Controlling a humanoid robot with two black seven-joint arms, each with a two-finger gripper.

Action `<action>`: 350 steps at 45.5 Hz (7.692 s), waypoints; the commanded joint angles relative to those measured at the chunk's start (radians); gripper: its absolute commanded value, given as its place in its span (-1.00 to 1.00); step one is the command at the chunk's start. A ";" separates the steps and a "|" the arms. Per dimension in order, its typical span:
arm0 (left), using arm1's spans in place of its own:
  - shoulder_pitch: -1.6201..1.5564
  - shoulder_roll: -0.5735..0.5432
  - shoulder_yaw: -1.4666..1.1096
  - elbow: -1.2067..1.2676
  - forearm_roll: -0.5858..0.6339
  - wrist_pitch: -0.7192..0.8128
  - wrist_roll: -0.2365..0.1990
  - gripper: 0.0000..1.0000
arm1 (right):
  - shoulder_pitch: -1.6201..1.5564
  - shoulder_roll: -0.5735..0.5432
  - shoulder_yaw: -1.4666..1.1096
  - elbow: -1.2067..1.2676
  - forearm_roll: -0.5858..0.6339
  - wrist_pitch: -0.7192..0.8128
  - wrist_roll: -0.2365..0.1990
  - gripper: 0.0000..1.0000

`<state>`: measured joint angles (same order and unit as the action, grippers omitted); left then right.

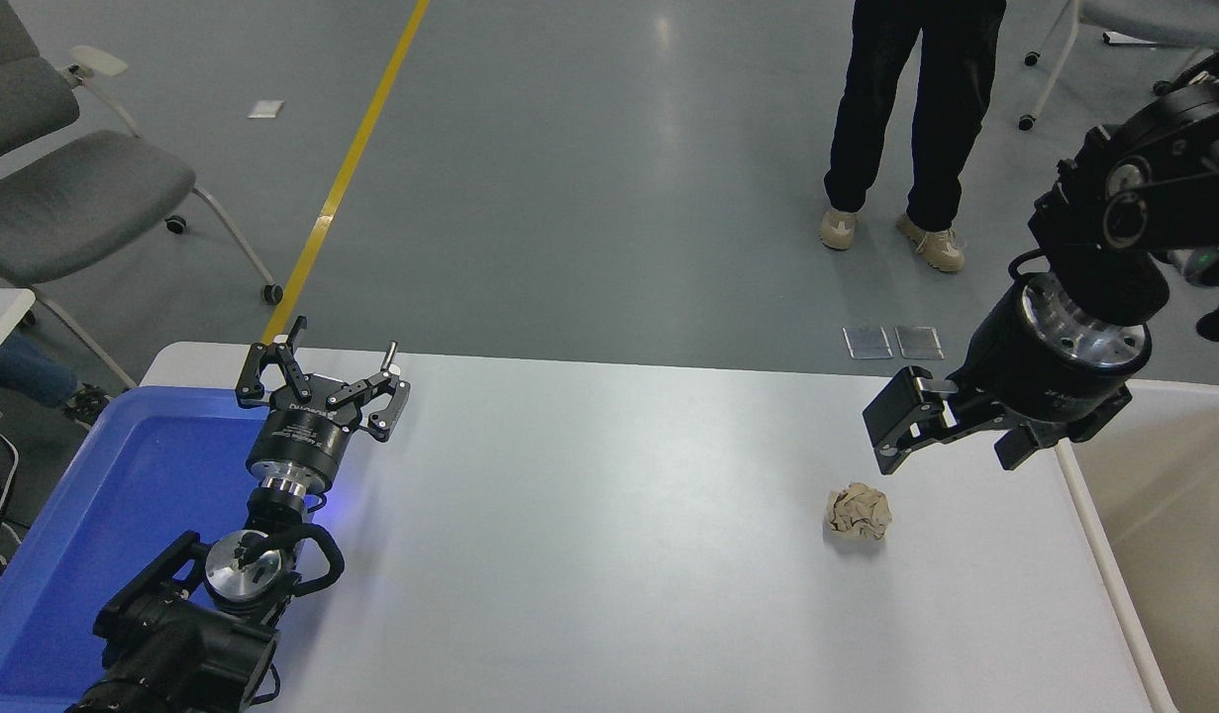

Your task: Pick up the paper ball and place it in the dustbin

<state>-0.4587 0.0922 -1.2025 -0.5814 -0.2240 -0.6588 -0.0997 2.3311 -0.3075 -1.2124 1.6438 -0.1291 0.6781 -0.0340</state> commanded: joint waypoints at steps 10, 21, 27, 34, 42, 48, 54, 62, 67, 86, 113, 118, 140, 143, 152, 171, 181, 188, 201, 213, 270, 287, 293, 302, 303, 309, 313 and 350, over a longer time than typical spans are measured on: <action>0.000 0.000 -0.003 0.000 -0.003 -0.001 -0.002 0.98 | -0.036 0.005 0.013 -0.009 -0.011 -0.035 0.000 1.00; 0.000 0.000 0.000 0.000 -0.003 -0.001 -0.002 0.98 | -0.049 0.034 0.044 -0.038 -0.011 -0.035 0.000 1.00; 0.000 0.000 0.000 0.000 -0.003 -0.001 -0.002 0.98 | -0.059 0.044 0.045 -0.042 -0.012 -0.035 0.000 1.00; 0.000 0.000 0.000 0.000 -0.002 -0.001 -0.002 0.98 | -0.101 0.038 0.045 -0.074 -0.020 -0.041 0.000 1.00; 0.000 0.000 0.000 0.000 -0.003 0.001 -0.002 0.98 | -0.182 0.018 0.048 -0.150 -0.076 -0.058 0.000 1.00; 0.000 0.000 0.000 0.000 -0.003 -0.001 -0.002 0.98 | -0.306 -0.007 0.097 -0.232 -0.167 -0.107 -0.001 1.00; 0.000 0.000 0.000 0.000 -0.003 -0.001 -0.002 0.98 | -0.446 -0.021 0.154 -0.350 -0.254 -0.124 -0.003 1.00; 0.000 0.000 0.000 0.000 -0.002 -0.001 -0.002 0.98 | -0.642 -0.015 0.188 -0.562 -0.305 -0.169 -0.001 1.00; 0.000 0.000 0.001 0.000 -0.002 -0.001 -0.002 0.98 | -0.786 -0.016 0.243 -0.696 -0.395 -0.192 0.000 1.00; 0.000 0.000 0.001 0.000 -0.002 -0.001 -0.002 0.98 | -0.998 0.051 0.367 -0.829 -0.425 -0.307 -0.001 1.00; 0.000 0.000 0.001 0.000 -0.002 -0.001 -0.002 0.98 | -1.142 0.128 0.407 -0.921 -0.437 -0.468 -0.004 0.98; 0.000 0.000 0.001 0.000 -0.002 -0.001 -0.002 0.98 | -1.162 0.131 0.404 -0.926 -0.440 -0.483 -0.004 0.95; 0.000 0.000 0.001 0.000 -0.002 -0.001 -0.002 0.98 | -1.205 0.131 0.402 -0.944 -0.501 -0.526 -0.001 0.13; 0.000 0.000 0.001 0.000 -0.002 -0.001 -0.002 0.98 | -1.208 0.131 0.402 -0.943 -0.503 -0.526 -0.001 -0.07; 0.000 0.000 0.001 0.000 -0.002 -0.001 -0.002 0.98 | -1.202 0.130 0.402 -0.941 -0.517 -0.525 0.000 -1.00; 0.000 0.000 0.001 0.000 -0.002 -0.001 -0.002 0.98 | -1.034 0.002 0.418 -0.908 -0.506 -0.368 0.039 -1.00; 0.000 0.000 0.001 0.000 -0.002 -0.001 -0.002 0.98 | -0.739 -0.228 0.410 -0.721 -0.515 -0.071 0.054 -1.00; 0.000 0.000 0.001 0.000 -0.002 -0.001 -0.002 0.98 | -0.547 -0.314 0.389 -0.671 -0.538 0.083 0.052 -1.00; 0.000 0.000 0.001 0.000 -0.003 -0.001 -0.002 0.98 | -0.311 -0.374 0.378 -0.667 -0.583 0.107 0.046 -1.00; 0.000 0.000 0.001 0.000 -0.002 -0.001 -0.002 0.98 | -0.305 -0.479 0.387 -0.752 -0.580 0.107 0.039 -1.00; 0.000 0.000 0.001 0.000 -0.003 0.001 -0.002 0.98 | -1.728 -0.018 1.717 -1.754 0.123 -0.689 -0.047 -1.00; 0.000 0.000 0.001 0.000 -0.003 0.001 -0.002 0.98 | -1.730 -0.018 1.769 -1.753 0.170 -0.729 -0.049 -0.21; 0.000 0.000 0.001 0.000 -0.002 -0.001 -0.002 0.98 | -1.730 -0.024 1.771 -1.753 0.187 -0.726 -0.049 1.00; 0.000 0.000 0.001 0.000 -0.002 0.001 -0.002 0.98 | -1.730 -0.028 1.772 -1.753 0.200 -0.724 -0.049 1.00; 0.000 0.000 0.001 0.000 -0.003 -0.001 -0.002 0.98 | -1.730 -0.028 1.772 -1.753 0.200 -0.724 -0.049 1.00; 0.000 0.000 0.001 0.000 -0.003 0.001 -0.002 0.98 | -1.728 -0.032 1.772 -1.753 0.200 -0.721 -0.049 1.00; 0.000 0.000 0.001 0.000 -0.003 -0.001 -0.002 0.98 | -1.724 -0.039 1.766 -1.753 0.200 -0.716 -0.049 1.00; 0.000 0.000 0.001 0.000 -0.002 -0.001 -0.002 0.98 | -1.337 -0.354 1.433 -1.067 0.181 -0.701 -0.047 1.00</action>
<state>-0.4587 0.0921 -1.1999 -0.5815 -0.2257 -0.6598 -0.1012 0.8397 -0.5120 0.2808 0.2399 0.0556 -0.0156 -0.0815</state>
